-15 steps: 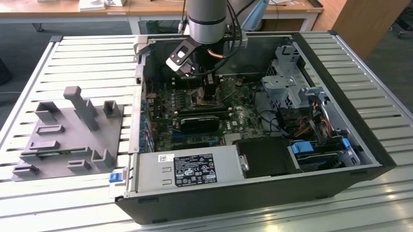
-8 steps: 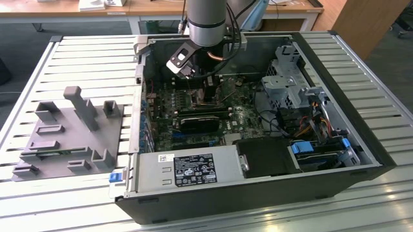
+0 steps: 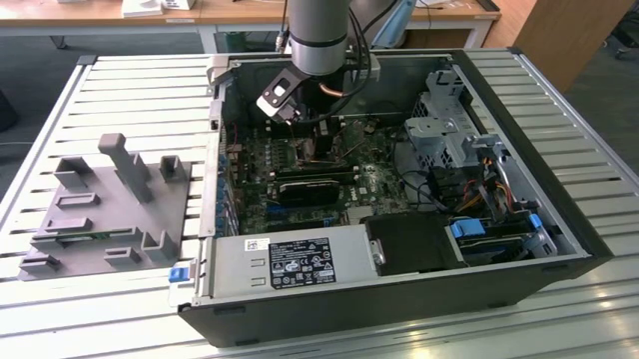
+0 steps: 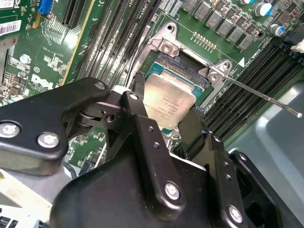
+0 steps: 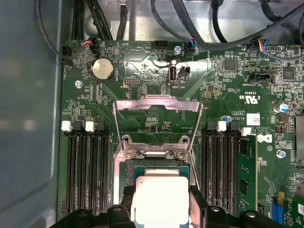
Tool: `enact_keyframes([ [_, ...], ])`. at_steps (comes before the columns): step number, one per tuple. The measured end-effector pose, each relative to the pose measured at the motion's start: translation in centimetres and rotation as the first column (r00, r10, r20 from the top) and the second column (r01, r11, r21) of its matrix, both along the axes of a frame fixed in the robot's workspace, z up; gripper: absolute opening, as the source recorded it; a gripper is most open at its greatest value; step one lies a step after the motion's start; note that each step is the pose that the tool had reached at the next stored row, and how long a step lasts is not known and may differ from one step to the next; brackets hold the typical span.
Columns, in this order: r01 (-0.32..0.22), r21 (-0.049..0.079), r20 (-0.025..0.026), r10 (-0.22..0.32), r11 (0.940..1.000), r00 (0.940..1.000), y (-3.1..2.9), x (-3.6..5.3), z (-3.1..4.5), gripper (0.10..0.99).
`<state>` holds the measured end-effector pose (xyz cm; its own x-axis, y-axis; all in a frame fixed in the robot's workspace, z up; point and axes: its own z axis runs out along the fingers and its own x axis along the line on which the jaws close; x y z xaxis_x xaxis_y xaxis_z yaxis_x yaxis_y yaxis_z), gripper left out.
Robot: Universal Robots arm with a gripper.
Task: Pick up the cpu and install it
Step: 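Place the cpu into insertion slot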
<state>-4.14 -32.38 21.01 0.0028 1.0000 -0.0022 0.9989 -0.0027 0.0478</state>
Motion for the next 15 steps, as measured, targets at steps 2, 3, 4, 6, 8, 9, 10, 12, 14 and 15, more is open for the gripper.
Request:
enact_keyframes([
  [2, 0.002, 0.0, 0.0, -0.002, 1.0, 1.0, 0.06, 0.0, -0.07, 0.537],
  [3, 0.003, 0.0, 0.0, -0.003, 1.0, 1.0, 0.09, -0.01, -0.1, 0.537],
  [4, 0.005, 0.0, 0.0001, -0.005, 1.0, 1.0, 0.12, 0.0, -0.13, 0.537],
  [6, 0.012, 0.0, 0.0001, -0.012, 0.9999, 0.9999, 0.19, 0.0, -0.19, 0.537],
  [8, 0.015, 0.0, -0.0001, -0.015, 0.9999, 0.9999, 0.19, 0.0, -0.22, 0.537],
  [9, 0.016, 0.0, -0.0001, -0.016, 0.9999, 0.9999, 0.19, 0.0, -0.24, 0.537],
  [10, 0.016, 0.0, 0.0001, -0.016, 0.9999, 0.9999, 0.2, 0.0, -0.28, 0.537],
  [12, 0.016, 0.0, 0.0001, -0.016, 0.9999, 0.9999, 0.22, 0.0, -0.38, 0.537],
  [14, 0.016, 0.0, 0.0001, -0.016, 0.9999, 0.9999, 0.23, -0.01, -0.5, 0.537],
  [15, 0.016, 0.0, 0.0001, -0.016, 0.9999, 0.9999, 0.23, -0.01, -0.56, 0.537],
])
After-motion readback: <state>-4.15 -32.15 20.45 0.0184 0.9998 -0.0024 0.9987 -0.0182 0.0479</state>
